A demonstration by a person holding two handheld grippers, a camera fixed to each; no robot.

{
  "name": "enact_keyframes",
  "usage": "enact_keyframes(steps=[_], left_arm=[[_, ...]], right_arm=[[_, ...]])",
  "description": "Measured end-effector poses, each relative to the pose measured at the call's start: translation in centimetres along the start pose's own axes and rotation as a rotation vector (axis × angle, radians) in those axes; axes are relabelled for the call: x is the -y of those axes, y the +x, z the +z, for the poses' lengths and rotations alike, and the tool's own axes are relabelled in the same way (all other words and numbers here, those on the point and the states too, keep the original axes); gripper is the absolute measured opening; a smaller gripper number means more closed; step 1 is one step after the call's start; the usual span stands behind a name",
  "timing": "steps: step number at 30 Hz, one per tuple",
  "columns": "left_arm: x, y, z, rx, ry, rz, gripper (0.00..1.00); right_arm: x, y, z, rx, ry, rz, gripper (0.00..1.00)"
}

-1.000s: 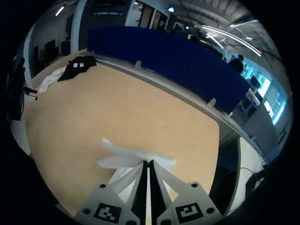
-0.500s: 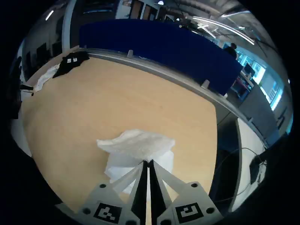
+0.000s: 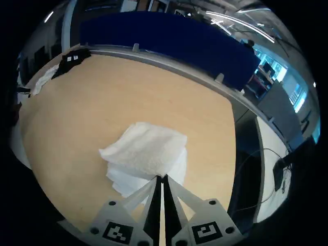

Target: Fold towel

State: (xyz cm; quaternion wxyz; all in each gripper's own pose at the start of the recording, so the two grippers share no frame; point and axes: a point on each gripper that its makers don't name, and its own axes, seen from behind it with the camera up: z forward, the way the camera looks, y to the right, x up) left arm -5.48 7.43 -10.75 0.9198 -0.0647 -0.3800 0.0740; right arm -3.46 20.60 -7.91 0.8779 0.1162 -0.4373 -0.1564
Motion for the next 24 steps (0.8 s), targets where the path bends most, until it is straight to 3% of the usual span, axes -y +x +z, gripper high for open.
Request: enact_keyframes(steps=[15, 24], left_arm=[[0.2, -0.2, -0.2, 0.002, 0.014, 0.012, 0.76], [0.3, -0.1, -0.2, 0.003, 0.021, 0.02, 0.77]], right_arm=[[-0.5, -6.2, 2.9, 0.093, 0.0, 0.089, 0.03], [0.0, -8.4, 4.9, 0.139, 0.008, 0.145, 0.03]])
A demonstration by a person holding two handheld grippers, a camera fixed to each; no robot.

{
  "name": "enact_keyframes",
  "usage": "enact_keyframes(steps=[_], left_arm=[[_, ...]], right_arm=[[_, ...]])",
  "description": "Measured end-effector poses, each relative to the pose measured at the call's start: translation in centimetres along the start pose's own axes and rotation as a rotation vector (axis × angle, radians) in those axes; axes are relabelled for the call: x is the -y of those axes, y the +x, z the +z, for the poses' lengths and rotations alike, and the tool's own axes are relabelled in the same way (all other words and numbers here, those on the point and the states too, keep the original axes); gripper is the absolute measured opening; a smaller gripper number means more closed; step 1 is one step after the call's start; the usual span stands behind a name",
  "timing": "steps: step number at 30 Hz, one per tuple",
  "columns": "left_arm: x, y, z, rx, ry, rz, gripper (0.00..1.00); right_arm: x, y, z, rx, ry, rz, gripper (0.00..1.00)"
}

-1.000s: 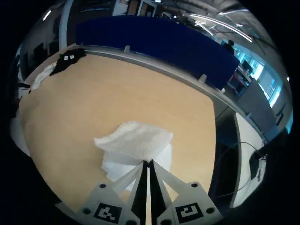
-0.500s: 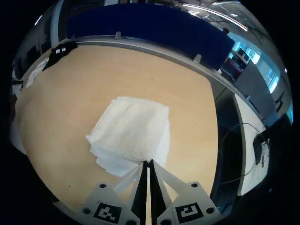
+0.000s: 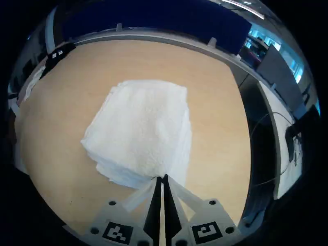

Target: Fold towel

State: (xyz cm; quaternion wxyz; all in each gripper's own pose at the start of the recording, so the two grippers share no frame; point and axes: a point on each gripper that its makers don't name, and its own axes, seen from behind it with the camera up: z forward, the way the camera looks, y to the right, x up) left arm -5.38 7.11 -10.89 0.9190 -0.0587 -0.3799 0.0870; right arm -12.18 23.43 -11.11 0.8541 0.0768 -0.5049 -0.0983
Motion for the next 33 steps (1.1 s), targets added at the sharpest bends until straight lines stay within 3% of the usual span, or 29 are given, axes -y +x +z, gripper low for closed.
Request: enact_keyframes(steps=[17, 26, 33], left_arm=[[-0.1, 0.3, 0.0, -0.001, 0.004, 0.0, 0.77], [0.1, 0.6, -0.1, -0.003, 0.006, -0.001, 0.76], [0.2, 0.8, 0.0, -0.006, 0.004, -0.003, 0.76]], right_arm=[[0.0, -0.3, 0.9, 0.014, -0.014, 0.035, 0.05], [-0.8, 0.0, 0.1, -0.012, -0.061, 0.031, 0.24], [-0.9, 0.0, -0.5, -0.025, -0.074, 0.048, 0.48]])
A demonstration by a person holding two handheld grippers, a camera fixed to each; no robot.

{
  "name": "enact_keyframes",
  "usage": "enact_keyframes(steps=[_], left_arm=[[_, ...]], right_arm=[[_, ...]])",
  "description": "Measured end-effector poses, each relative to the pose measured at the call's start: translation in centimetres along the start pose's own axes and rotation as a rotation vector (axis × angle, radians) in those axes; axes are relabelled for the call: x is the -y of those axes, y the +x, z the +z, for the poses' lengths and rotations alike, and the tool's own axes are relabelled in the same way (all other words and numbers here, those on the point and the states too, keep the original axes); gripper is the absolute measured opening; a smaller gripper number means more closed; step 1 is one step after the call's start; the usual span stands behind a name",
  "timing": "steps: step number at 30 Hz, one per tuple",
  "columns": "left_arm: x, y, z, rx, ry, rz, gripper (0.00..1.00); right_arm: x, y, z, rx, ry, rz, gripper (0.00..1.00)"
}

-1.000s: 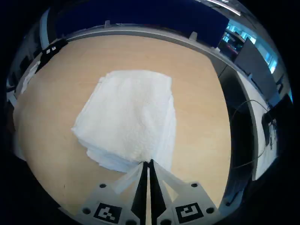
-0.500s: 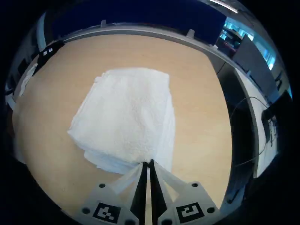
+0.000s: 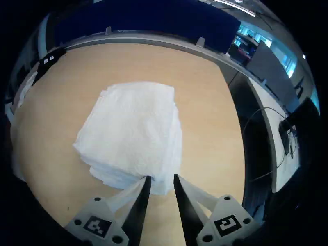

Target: Fold towel

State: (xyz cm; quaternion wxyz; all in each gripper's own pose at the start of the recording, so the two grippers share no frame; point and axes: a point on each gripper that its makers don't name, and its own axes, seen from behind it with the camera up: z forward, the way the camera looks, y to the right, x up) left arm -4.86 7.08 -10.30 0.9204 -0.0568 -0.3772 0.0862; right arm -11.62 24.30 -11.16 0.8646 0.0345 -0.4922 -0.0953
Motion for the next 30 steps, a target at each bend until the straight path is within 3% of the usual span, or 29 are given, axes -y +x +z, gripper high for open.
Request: enact_keyframes(steps=[4, 9, 13, 23, 30], left_arm=[[0.1, 0.1, 0.1, -0.003, -0.002, -0.001, 0.77], [0.2, 0.3, 0.2, -0.008, -0.005, -0.003, 0.76], [0.2, 0.5, 0.2, -0.014, -0.008, -0.005, 0.77], [0.6, 0.7, 0.3, -0.029, -0.016, -0.006, 0.77], [1.0, 0.7, 0.3, -0.038, -0.021, -0.014, 0.76]], right_arm=[[0.2, -0.2, -0.4, 0.001, 0.005, 0.004, 0.61], [0.4, 0.0, -1.1, -0.01, -0.005, -0.001, 0.68], [0.8, 0.4, -1.5, -0.028, -0.004, 0.006, 0.85], [1.9, 1.7, -2.4, -0.076, -0.012, 0.02, 0.86], [3.3, 4.2, -3.4, -0.158, -0.016, 0.059, 0.85]])
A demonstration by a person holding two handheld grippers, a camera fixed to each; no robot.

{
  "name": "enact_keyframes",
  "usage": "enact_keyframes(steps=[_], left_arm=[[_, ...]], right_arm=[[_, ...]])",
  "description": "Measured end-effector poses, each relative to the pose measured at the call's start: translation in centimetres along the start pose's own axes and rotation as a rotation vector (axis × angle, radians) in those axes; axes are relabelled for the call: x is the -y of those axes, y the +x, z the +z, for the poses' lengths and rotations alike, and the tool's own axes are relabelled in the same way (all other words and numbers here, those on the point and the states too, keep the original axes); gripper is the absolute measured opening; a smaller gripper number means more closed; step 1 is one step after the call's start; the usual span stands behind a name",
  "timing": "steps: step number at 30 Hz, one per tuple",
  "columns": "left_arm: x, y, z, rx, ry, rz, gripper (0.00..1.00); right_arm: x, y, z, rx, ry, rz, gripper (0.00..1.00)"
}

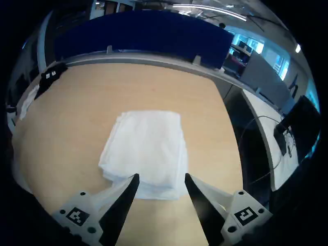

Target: Fold towel

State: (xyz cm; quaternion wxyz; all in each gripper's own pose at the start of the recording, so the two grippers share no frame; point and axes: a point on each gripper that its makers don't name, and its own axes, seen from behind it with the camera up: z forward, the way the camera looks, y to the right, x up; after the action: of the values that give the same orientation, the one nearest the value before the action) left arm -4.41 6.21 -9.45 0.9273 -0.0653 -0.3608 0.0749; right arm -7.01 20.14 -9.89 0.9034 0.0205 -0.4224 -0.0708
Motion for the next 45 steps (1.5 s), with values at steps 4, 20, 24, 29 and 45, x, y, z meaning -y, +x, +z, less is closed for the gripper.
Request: enact_keyframes(steps=[4, 20, 24, 29, 45], left_arm=[[0.3, 0.2, 0.1, -0.01, -0.001, -0.004, 0.77], [0.8, 1.3, 0.8, -0.057, -0.011, -0.016, 0.77], [1.0, 1.9, 1.0, -0.078, -0.013, -0.024, 0.77], [1.6, 3.0, 1.2, -0.118, -0.003, -0.04, 0.76], [4.1, 9.1, 0.5, -0.369, 0.036, -0.122, 0.76]], right_arm=[[1.4, 2.3, -0.4, -0.079, 0.003, 0.049, 0.85], [7.3, 11.8, -4.6, -0.446, 0.028, 0.213, 0.85], [8.5, 12.7, -5.1, -0.47, 0.031, 0.207, 0.85], [9.5, 14.0, -5.9, -0.507, 0.019, 0.206, 0.85], [14.4, 19.3, -9.3, -0.655, -0.015, 0.201, 0.85]])
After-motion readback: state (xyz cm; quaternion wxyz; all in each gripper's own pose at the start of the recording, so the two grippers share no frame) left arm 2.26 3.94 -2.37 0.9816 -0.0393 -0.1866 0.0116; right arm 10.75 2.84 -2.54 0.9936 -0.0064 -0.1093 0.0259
